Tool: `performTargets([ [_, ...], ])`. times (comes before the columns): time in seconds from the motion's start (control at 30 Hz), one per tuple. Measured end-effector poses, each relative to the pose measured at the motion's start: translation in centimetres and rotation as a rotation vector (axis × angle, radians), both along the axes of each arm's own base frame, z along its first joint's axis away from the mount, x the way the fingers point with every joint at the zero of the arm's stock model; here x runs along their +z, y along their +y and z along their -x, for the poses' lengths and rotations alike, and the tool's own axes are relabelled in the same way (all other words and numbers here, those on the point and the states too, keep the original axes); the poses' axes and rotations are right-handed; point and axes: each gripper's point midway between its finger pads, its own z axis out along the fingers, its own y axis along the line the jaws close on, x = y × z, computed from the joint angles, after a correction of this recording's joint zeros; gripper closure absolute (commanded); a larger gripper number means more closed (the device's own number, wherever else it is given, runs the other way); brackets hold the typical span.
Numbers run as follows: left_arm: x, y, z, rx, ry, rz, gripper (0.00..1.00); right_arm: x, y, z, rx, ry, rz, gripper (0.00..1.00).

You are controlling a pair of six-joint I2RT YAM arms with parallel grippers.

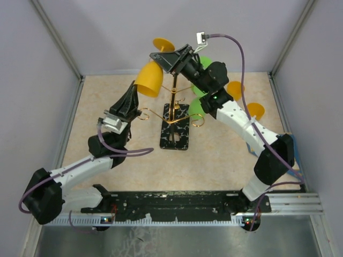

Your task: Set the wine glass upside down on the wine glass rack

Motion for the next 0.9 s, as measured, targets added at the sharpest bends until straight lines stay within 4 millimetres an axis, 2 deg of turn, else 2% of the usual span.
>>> performTargets([
  [0.3, -1.7, -1.9, -1.6, 0.013, 0.051, -0.008, 1.00, 1.4, -0.4, -0.3, -0.035, -0.022, -0.003, 0.56],
  [0.47, -1.9, -2.2, -2.1, 0.029, 0.070, 0.001, 1.00, 1.8, -0.3, -0.7, -0.054, -0.034, 0.005, 0.59],
  [0.57, -2.4, -2.4, -2.6, 0.038, 0.088, 0.000, 1.00, 2.1, -0.3, -0.9, -0.067, -0.044, 0.009, 0.67],
  [0.77, -3.5, -2.9, -3.5, 0.052, 0.126, -0.006, 1.00, 3.0, -0.5, -1.0, -0.090, -0.073, 0.007, 0.89],
  [0.9, -3.7, -3.2, -3.7, 0.050, 0.132, -0.005, 1.00, 3.3, -0.7, -1.1, -0.111, -0.094, 0.020, 0.99],
])
